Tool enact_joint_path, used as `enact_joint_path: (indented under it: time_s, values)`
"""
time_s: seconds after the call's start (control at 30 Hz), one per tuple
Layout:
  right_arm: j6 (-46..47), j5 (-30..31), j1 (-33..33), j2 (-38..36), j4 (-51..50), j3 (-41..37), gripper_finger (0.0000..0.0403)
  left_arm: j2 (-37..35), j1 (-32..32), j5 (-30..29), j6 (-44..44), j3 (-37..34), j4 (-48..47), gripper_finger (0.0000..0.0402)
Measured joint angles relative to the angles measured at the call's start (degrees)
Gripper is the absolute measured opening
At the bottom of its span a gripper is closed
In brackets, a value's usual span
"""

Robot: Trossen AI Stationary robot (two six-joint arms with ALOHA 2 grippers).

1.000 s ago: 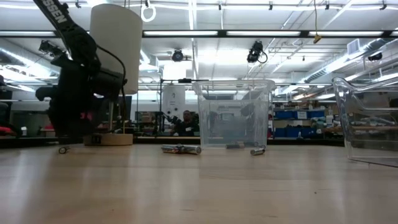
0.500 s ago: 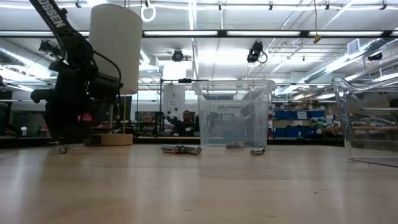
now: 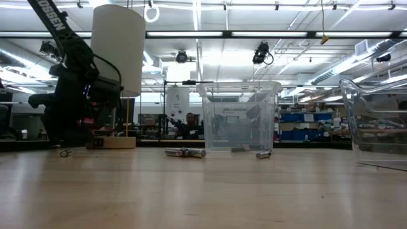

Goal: Sort batteries
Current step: Put the brown battery into the top transparent bin

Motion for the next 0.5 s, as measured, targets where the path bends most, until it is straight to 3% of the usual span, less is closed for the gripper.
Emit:
enact_joint_path:
  time_s: [0.43,0.5]
  values:
    - [-0.07,-0.17,0.65,0.0,0.01,0.0,0.0115,0.0,-2.37,-0.08,1.6,-1.49,1.96,0.0]
    - [-0.08,-0.17,0.64,0.0,0.02,0.0,0.0115,0.1,-3.64,3.08,1.54,-0.71,2.53,0.0]
